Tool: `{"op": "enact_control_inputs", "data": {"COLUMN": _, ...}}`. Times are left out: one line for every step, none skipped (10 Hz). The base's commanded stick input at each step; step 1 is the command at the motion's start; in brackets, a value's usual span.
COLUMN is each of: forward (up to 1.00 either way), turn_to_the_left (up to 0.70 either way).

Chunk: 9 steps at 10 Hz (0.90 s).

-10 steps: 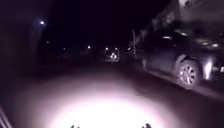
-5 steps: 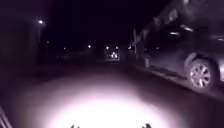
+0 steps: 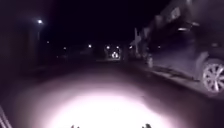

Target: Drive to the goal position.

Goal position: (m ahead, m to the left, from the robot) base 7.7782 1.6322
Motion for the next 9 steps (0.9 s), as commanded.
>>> {"op": "enact_control_inputs", "data": {"forward": 0.70, "turn_to_the_left": 0.00}}
{"op": "enact_control_inputs", "data": {"forward": 0.70, "turn_to_the_left": 0.00}}
{"op": "enact_control_inputs", "data": {"forward": 0.70, "turn_to_the_left": 0.00}}
{"op": "enact_control_inputs", "data": {"forward": 0.70, "turn_to_the_left": 0.00}}
{"op": "enact_control_inputs", "data": {"forward": 0.70, "turn_to_the_left": 0.00}}
{"op": "enact_control_inputs", "data": {"forward": 0.70, "turn_to_the_left": 0.00}}
{"op": "enact_control_inputs", "data": {"forward": 0.70, "turn_to_the_left": 0.00}}
{"op": "enact_control_inputs", "data": {"forward": 0.70, "turn_to_the_left": 0.00}}
{"op": "enact_control_inputs", "data": {"forward": 0.70, "turn_to_the_left": 0.00}}
